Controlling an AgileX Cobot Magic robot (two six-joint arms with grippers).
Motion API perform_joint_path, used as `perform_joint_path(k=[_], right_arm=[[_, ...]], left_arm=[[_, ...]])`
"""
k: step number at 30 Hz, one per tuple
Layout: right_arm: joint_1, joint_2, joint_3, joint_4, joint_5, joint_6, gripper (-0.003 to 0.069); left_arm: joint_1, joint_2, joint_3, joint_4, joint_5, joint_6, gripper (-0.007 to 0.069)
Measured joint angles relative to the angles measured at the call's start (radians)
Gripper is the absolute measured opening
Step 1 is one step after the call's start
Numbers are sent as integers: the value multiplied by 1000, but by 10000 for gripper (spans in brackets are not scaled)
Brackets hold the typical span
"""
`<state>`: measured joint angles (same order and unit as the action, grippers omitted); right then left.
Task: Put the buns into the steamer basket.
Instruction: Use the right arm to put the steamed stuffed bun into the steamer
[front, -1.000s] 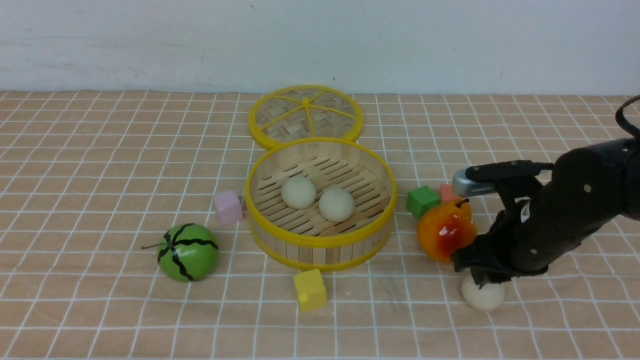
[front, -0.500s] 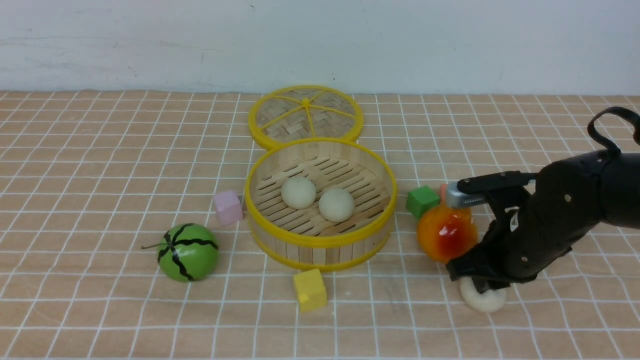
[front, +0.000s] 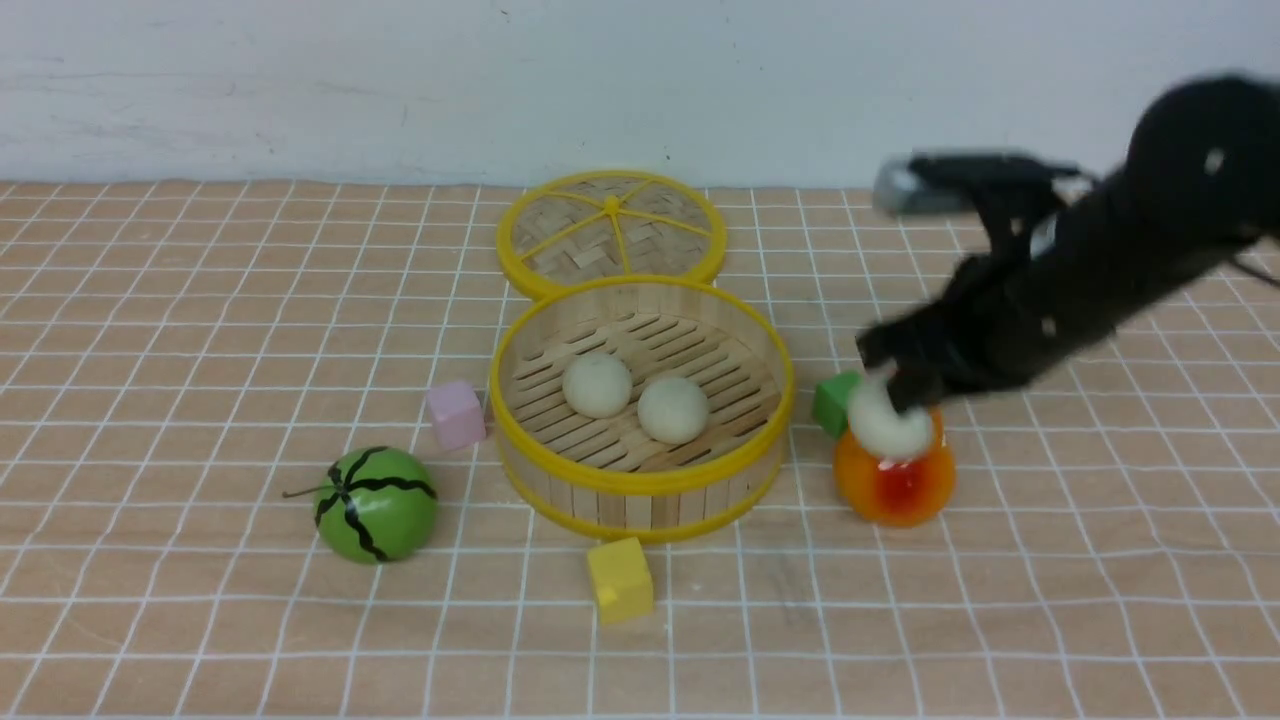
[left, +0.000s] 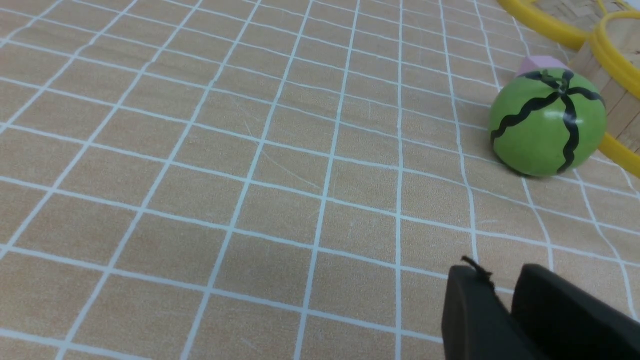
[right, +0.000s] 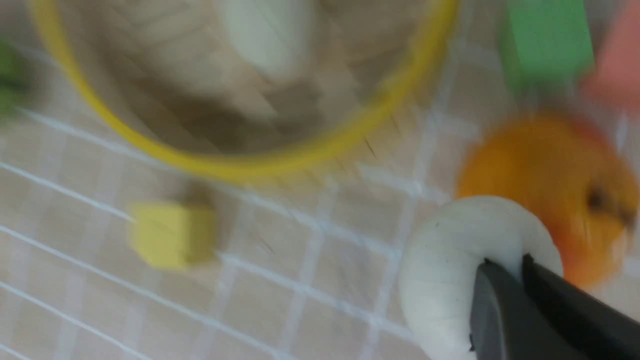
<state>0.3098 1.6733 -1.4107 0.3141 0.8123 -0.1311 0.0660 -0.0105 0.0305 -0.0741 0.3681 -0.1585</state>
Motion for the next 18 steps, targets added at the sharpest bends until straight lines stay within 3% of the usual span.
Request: perform_joint_path(k=[11,18], right_arm=[[0,283,-382,123,-121,-66,2],[11,504,-471,301,-240,-226,4]], left_arm=[[0,0,0,0,0,0,128],[0,0,0,0,0,0,130]])
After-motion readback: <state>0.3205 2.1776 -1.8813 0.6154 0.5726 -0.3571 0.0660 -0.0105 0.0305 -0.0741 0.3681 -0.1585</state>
